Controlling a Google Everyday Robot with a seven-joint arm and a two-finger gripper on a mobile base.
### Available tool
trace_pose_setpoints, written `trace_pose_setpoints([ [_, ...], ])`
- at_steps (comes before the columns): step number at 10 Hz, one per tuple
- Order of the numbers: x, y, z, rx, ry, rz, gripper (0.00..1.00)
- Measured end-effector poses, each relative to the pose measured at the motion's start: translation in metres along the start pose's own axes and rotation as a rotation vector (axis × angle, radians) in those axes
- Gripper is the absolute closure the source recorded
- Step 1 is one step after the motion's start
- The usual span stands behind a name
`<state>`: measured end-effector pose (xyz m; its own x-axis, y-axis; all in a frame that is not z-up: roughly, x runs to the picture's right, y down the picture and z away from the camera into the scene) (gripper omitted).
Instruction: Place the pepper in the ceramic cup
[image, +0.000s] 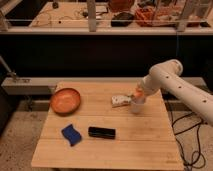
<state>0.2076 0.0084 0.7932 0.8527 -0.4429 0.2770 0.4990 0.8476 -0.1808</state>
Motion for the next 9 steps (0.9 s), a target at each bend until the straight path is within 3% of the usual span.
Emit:
trace_pose_setpoints([
  [9,-0.0013,-0.0008,0.0001,0.009,0.003,0.006,0.64],
])
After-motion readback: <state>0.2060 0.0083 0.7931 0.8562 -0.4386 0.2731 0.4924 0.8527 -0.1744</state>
